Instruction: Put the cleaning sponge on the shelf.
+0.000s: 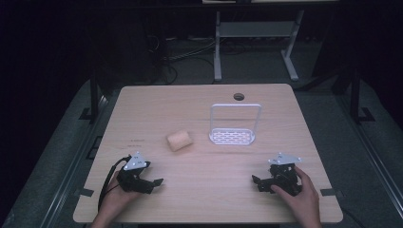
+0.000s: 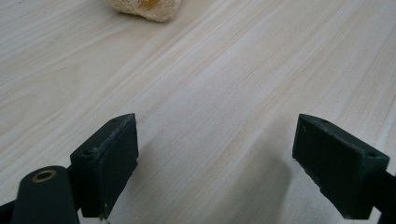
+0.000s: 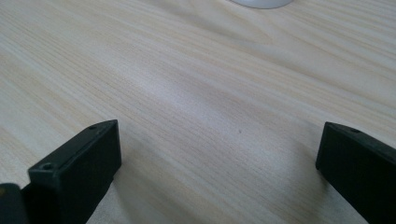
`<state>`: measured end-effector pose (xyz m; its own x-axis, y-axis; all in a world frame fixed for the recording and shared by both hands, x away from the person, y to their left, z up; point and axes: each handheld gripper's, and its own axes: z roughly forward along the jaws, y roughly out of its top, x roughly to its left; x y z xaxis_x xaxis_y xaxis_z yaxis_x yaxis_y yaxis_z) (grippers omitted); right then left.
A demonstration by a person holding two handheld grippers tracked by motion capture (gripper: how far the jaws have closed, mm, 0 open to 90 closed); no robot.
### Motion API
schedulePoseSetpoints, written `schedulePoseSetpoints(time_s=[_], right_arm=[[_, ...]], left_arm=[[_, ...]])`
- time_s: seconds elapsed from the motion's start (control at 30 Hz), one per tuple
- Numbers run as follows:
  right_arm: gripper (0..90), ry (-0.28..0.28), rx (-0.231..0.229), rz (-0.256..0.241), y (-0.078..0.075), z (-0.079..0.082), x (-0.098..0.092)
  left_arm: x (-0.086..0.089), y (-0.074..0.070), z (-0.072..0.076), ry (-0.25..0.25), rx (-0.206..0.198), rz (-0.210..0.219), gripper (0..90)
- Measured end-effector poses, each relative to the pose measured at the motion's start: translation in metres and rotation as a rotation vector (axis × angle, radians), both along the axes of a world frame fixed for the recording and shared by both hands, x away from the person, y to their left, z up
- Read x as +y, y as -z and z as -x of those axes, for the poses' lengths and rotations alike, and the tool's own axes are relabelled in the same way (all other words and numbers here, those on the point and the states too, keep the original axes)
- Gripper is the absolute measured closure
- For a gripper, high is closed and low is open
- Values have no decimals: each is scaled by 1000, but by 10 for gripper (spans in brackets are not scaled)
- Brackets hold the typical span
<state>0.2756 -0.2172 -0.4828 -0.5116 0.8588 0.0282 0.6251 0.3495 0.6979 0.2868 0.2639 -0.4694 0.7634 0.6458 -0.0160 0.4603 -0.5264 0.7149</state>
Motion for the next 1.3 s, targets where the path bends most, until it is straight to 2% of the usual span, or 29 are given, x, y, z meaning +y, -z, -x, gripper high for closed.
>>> schedulePoseSetpoints(time_s=[0.27,0.57,0.77,1.03,1.3], right_arm=[[0,0,1,0,0,0,0],[0,0,-2,-1,0,0,0],[0,-1,-2,1,0,0,0],[0,-1,-2,1,0,0,0],[0,-1,-2,1,0,0,0]], left_arm=[[5,-9,-4,-5,-9,-2,139],[2,-16,-9,-7,-2,2,139],[0,-21,-17,4,-7,-25,139],[1,-25,-24,-4,-8,-16,139],[-2,-31,-32,7,-19,-34,139]])
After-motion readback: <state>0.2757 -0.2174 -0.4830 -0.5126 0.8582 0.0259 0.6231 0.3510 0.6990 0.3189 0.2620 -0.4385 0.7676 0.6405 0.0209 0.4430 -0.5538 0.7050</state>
